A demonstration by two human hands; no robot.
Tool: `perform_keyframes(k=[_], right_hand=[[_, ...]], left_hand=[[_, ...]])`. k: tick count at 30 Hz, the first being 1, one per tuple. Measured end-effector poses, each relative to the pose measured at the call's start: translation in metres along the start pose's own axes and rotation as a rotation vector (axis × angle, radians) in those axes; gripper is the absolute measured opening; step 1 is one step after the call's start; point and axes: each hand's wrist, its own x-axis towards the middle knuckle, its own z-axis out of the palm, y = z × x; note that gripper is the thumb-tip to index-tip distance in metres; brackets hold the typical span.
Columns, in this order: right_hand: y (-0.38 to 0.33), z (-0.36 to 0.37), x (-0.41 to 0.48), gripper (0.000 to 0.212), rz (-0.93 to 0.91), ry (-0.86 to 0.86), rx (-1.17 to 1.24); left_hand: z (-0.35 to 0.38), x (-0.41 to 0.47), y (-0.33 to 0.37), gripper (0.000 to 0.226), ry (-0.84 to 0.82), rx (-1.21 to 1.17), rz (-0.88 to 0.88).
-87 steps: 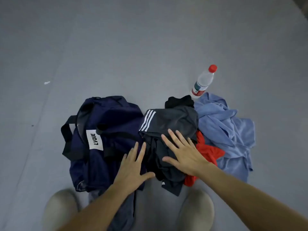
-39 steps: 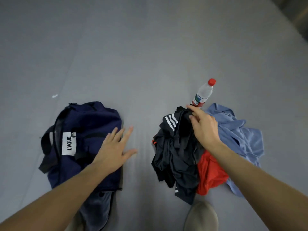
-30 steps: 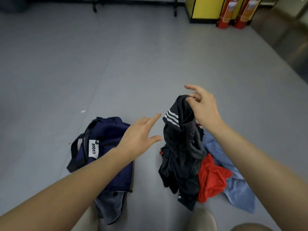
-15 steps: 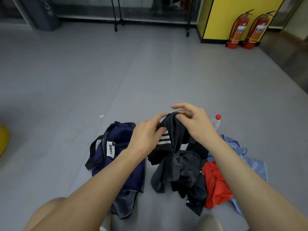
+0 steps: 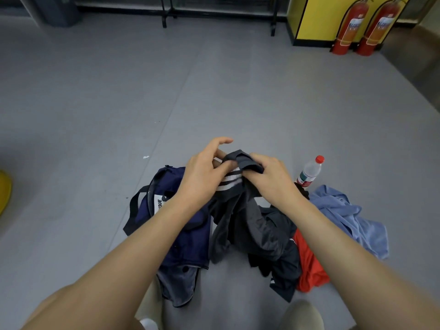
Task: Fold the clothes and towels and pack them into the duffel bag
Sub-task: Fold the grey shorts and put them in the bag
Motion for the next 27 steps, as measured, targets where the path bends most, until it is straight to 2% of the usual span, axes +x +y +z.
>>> perform_keyframes(k=[2,4,5,7,10,11,13,14,15,18,20,23,27], right_hand=[[-0.004,-0.006,0.002,0.021,-0.010,0.050,0.125],[-0.011,-0.015,0.002,0.033,-0.033,0.104,0.263],[-0.012,-0.019,0.002,0.034,-0.032,0.126,0.288],[-0.004,-0.026,0.005,0.028,0.008,0.143,0.237],[0.011,-0.033,0.005,0.010,0.135,0.049,-0.035],[0.012,-0.034,0.001,0.025,0.153,-0.026,-0.098],[0.006,-0.031,-0.005,0.068,0.130,-0.188,-0.067],[0.000,-0.027,-0.008,0.078,0.102,-0.224,-0.058],[-0.004,-0.022,-0.010,0.077,0.060,-0.219,-0.077],[-0.009,-0.011,-0.007,0.029,-0.037,-0.086,-0.210],[-0.007,-0.009,-0.005,0.012,-0.078,-0.006,-0.210],[-0.004,-0.015,-0.003,0.009,-0.102,0.126,-0.164],[0.010,-0.031,-0.001,0.014,0.014,0.253,-0.129]], left_hand=[[-0.004,-0.001,-0.007,0.047,-0.101,-0.013,-0.016],[-0.007,-0.002,-0.017,0.024,-0.170,0.126,0.005],[-0.009,-0.002,-0.020,0.015,-0.143,0.193,0.018],[-0.013,-0.001,-0.022,0.012,-0.028,0.226,0.023],[-0.017,-0.001,-0.016,0.002,0.079,0.166,0.030],[-0.017,-0.001,-0.014,0.004,0.084,0.158,0.028],[-0.015,-0.003,-0.011,0.008,0.047,0.184,0.043],[-0.014,-0.004,-0.009,0.008,0.020,0.206,0.058],[-0.013,-0.005,-0.009,0.008,-0.004,0.218,0.073],[-0.011,-0.006,-0.009,0.009,-0.015,0.208,0.092],[-0.012,-0.003,-0.012,0.013,-0.010,0.175,0.064],[-0.017,0.000,-0.022,0.011,-0.094,0.243,-0.029],[-0.025,0.003,-0.034,0.010,-0.123,0.306,-0.118]])
